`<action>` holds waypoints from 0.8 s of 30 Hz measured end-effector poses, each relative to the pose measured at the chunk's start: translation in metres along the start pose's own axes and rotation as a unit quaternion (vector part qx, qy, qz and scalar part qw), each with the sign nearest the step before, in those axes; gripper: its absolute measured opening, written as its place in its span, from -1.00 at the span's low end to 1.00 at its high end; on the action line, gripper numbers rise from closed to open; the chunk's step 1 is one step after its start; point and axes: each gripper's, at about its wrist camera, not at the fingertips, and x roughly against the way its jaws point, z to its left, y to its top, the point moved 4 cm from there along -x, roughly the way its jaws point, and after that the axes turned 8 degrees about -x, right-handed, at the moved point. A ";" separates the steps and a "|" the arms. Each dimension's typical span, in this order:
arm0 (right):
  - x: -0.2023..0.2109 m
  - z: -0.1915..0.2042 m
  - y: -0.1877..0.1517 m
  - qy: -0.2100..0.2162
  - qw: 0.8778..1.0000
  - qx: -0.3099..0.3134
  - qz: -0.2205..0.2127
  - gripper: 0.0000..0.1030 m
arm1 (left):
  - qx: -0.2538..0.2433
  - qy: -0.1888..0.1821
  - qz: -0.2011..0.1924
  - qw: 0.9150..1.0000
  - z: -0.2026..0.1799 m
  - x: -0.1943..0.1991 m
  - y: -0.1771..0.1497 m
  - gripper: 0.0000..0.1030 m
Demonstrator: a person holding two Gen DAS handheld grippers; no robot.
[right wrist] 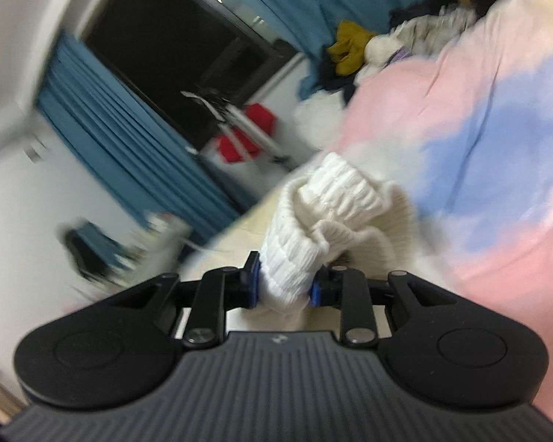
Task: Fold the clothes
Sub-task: 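Lift the waistband with the right gripper while the left gripper grasps the folded leg, then fold the waistband over the leg with the right gripper toward the left gripper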
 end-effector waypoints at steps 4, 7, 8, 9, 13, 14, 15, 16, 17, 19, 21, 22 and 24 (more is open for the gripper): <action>-0.016 -0.025 -0.016 -0.092 0.993 -0.013 0.068 -0.42 | -0.024 -0.038 0.047 0.998 -0.012 -0.005 -0.014 -0.75; -0.021 -0.052 -0.024 -0.098 0.985 -0.089 0.112 -0.33 | -0.026 -0.045 0.058 0.997 -0.014 -0.004 -0.021 -0.70; -0.016 -0.055 -0.023 -0.089 0.984 -0.111 0.111 -0.30 | -0.018 -0.049 0.056 0.997 -0.011 -0.003 -0.020 -0.61; -0.011 -0.057 -0.022 -0.079 0.982 -0.132 0.108 -0.26 | -0.007 -0.056 0.054 0.997 -0.007 -0.002 -0.020 -0.59; 0.000 -0.048 -0.011 -0.063 0.987 -0.119 0.087 0.09 | 0.059 -0.088 0.042 0.994 0.014 0.011 -0.018 0.09; -0.001 -0.048 -0.011 -0.072 0.988 -0.109 0.086 0.15 | 0.074 -0.096 0.035 0.992 0.019 0.015 -0.016 0.25; -0.001 -0.048 -0.011 -0.081 0.988 -0.099 0.086 0.26 | 0.086 -0.102 0.027 0.991 0.023 0.019 -0.014 0.30; -0.001 -0.048 -0.011 -0.092 0.988 -0.091 0.086 0.35 | 0.099 -0.110 0.019 0.989 0.027 0.023 -0.011 0.39; -0.002 -0.047 -0.011 -0.100 0.988 -0.085 0.085 0.40 | 0.113 -0.120 0.009 0.986 0.030 0.027 -0.008 0.51; -0.002 -0.048 -0.010 -0.109 0.988 -0.075 0.083 0.53 | 0.149 -0.132 -0.008 0.980 0.039 0.029 -0.003 0.66; -0.011 -0.055 -0.011 -0.112 0.987 -0.074 0.085 0.67 | 0.184 -0.129 -0.009 0.974 0.050 0.021 -0.002 0.75; -0.017 -0.059 -0.011 -0.117 0.986 -0.075 0.088 0.70 | 0.201 -0.123 0.002 0.972 0.055 0.011 -0.003 0.76; -0.031 -0.066 -0.008 -0.118 0.985 -0.083 0.098 0.69 | 0.239 -0.113 0.037 0.964 0.069 -0.014 -0.007 0.74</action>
